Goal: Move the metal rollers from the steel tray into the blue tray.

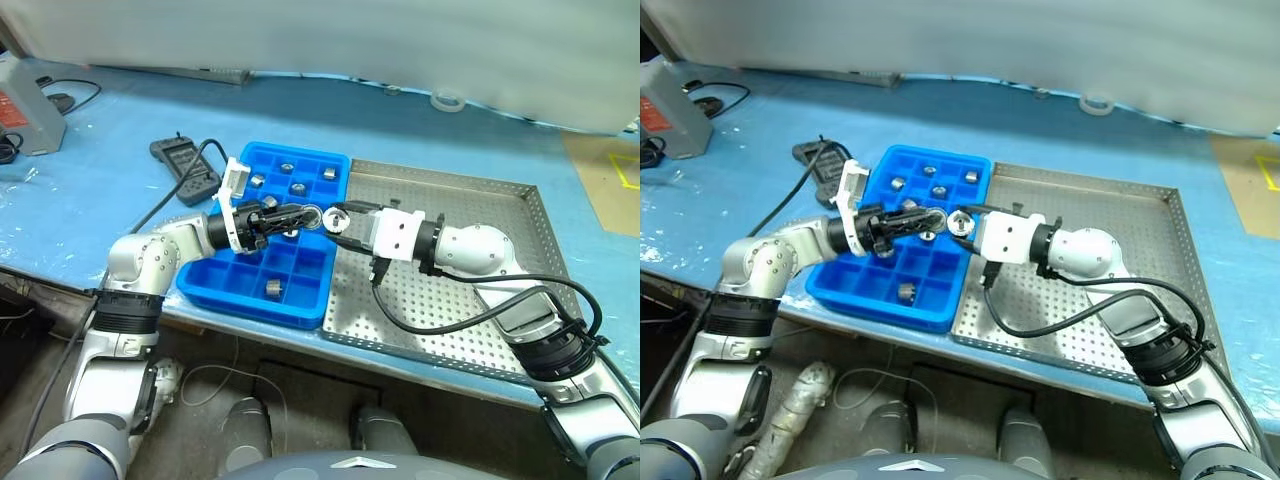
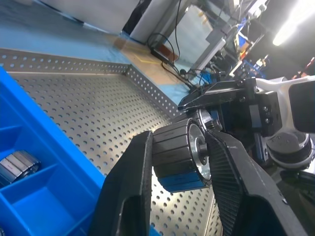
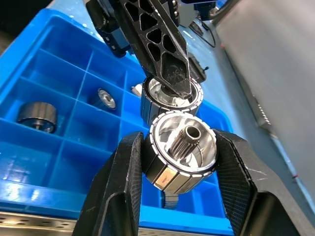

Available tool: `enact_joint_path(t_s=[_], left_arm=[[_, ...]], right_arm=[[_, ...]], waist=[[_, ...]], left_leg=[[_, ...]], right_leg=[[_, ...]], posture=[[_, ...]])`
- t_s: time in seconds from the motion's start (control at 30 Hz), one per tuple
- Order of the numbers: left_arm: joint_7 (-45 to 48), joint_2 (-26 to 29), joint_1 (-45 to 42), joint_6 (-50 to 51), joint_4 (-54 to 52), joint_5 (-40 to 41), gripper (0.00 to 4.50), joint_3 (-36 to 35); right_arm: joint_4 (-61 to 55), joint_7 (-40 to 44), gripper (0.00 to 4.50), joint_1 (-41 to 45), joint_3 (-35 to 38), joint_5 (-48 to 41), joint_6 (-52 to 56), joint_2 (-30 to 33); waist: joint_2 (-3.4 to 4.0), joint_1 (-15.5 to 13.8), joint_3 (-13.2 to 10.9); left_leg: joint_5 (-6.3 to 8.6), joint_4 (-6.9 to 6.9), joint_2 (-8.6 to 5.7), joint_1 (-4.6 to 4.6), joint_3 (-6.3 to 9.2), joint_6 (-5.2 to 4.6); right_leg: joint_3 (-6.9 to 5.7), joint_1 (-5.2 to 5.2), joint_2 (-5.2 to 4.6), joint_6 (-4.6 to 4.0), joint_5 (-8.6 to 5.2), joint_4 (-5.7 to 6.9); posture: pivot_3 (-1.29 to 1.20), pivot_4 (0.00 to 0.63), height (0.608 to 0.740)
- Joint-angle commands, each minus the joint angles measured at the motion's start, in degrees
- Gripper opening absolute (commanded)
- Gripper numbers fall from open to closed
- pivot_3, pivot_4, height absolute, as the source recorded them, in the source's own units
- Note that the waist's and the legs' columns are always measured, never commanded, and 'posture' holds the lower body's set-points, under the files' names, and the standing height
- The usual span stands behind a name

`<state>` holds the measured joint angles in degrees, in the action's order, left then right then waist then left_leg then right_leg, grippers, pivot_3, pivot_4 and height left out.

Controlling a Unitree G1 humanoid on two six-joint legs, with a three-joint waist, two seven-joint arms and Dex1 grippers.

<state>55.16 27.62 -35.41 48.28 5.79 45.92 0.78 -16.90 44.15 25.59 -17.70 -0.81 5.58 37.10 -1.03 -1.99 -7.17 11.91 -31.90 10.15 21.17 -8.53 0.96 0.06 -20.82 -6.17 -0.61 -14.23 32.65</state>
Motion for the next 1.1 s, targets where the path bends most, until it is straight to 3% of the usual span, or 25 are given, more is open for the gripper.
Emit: enact_joint_path(t_s=[0.03,0.13,0.2,0.33,0.47,0.6,0.83,1.1], left_arm=[[-0.75,10.15,1.57,-7.82,5.27,-7.86,1.45,-7.26],[0.01,11.31,1.02,-13.7,7.55,-10.68,1.45,-5.72],[-2.14,10.14,-0.61,-19.51,10.64,-14.02,1.45,-5.97],[-5.82,6.06,-1.74,-31.81,13.28,-22.46,1.45,-4.75],[-3.39,2.96,0.46,-38.13,7.65,-23.9,1.45,-3.55],[3.04,2.67,4.3,-36.34,1.13,-21.98,1.45,-0.48],[7.19,-0.54,5.98,-39.51,0.2,-25.84,1.45,6.02],[9.5,-4.59,4.86,-26.14,2.83,-21.74,1.45,8.34]], right_arm=[[5.45,-0.8,1.78,-3.35,9.95,1.55,1.89,7.23],[11.76,-2.25,1.78,-5.44,12.55,1.76,0.46,9.71],[15.5,-3.75,1.78,-6.0,15.1,1.04,-0.07,9.97],[17.32,-5.3,1.78,-4.51,18.33,-1.45,4.14,6.61],[12.36,-4.38,1.78,-4.28,20.22,-6.89,11.9,3.04],[7.03,0.63,1.78,-6.57,19.56,-11.45,16.65,3.67],[5.8,1.32,1.78,-7.05,17.54,-9.51,16.89,3.83],[5.36,0.5,1.78,-8.33,16.55,-7.0,15.87,3.83]], waist=[[0.0,-0.09,0.0],[-0.13,-0.15,-0.03],[-0.09,-0.31,-0.05],[-0.05,-0.48,-0.07],[-0.06,-0.19,-0.07],[-0.06,-0.3,-0.06],[-0.05,-0.61,-0.07],[-0.05,-0.37,-0.06]], left_leg=[[0.0,0.02,-0.01,0.0,0.0,0.0],[0.0,0.02,0.02,-0.05,0.03,0.05],[0.1,0.09,0.06,0.01,0.05,0.26],[0.01,0.23,-0.02,-0.02,0.02,0.09],[-0.02,-0.11,0.22,0.08,-0.02,0.03],[-0.02,0.0,0.23,0.11,-0.05,0.04],[0.04,-0.12,0.39,0.15,-0.11,-0.07],[0.03,-0.29,0.49,-0.1,-0.32,-0.08]], right_leg=[[0.0,-0.01,0.0,0.0,0.0,-0.01],[0.0,0.07,0.03,0.13,0.04,-0.09],[-0.04,0.17,0.1,1.22,0.48,-0.91],[-0.11,0.28,-0.02,1.23,0.53,-0.83],[-0.08,0.24,-0.01,1.22,0.54,-0.72],[-0.1,0.06,0.06,1.22,0.54,-0.62],[-0.1,0.08,-0.05,0.9,0.35,-0.55],[0.03,0.02,-0.08,0.79,0.3,-0.03]], posture=[[-0.08,0.15,0.74],[-0.07,0.15,0.74],[-0.07,0.15,0.74],[-0.08,0.15,0.74],[-0.08,0.15,0.74],[-0.08,0.15,0.74],[-0.09,0.15,0.74],[-0.11,0.15,0.74]])
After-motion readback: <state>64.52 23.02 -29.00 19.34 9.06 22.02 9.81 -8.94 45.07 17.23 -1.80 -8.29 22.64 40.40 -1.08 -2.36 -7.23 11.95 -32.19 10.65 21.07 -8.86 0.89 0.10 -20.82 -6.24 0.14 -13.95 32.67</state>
